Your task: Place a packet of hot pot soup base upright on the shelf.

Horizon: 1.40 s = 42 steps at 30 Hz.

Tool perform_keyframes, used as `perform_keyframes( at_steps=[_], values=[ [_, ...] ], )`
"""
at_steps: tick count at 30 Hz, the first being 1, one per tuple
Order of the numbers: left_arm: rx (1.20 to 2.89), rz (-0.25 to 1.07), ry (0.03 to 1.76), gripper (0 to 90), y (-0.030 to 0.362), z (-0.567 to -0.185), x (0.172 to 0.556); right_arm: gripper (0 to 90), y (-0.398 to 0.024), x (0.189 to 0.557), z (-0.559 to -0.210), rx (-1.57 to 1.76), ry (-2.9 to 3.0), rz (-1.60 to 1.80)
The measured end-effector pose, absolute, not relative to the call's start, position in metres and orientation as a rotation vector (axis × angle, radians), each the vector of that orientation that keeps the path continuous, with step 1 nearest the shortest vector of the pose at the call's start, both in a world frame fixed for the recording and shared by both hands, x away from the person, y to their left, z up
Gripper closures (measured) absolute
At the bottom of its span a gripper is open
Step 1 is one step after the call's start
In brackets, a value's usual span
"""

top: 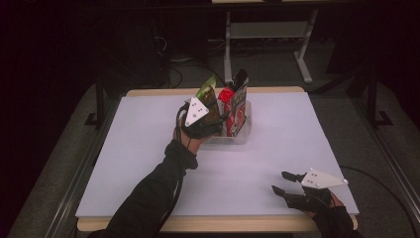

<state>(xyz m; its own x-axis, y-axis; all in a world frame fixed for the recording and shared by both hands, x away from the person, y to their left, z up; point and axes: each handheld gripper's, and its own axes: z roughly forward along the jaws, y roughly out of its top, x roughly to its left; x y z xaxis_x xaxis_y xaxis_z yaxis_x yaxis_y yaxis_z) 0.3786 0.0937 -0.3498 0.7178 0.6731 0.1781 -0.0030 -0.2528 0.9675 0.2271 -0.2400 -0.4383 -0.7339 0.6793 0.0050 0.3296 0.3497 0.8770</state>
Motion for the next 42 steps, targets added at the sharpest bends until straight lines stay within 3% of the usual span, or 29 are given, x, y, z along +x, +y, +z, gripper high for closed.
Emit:
perform_keyframes(
  at_steps=[42],
  values=[
    [1.882,0.724,0.487,31.8,0.135,-0.383,0.345,38.6,-0.237,0.222,-0.434,0.839,2.174,1.275]
  ],
)
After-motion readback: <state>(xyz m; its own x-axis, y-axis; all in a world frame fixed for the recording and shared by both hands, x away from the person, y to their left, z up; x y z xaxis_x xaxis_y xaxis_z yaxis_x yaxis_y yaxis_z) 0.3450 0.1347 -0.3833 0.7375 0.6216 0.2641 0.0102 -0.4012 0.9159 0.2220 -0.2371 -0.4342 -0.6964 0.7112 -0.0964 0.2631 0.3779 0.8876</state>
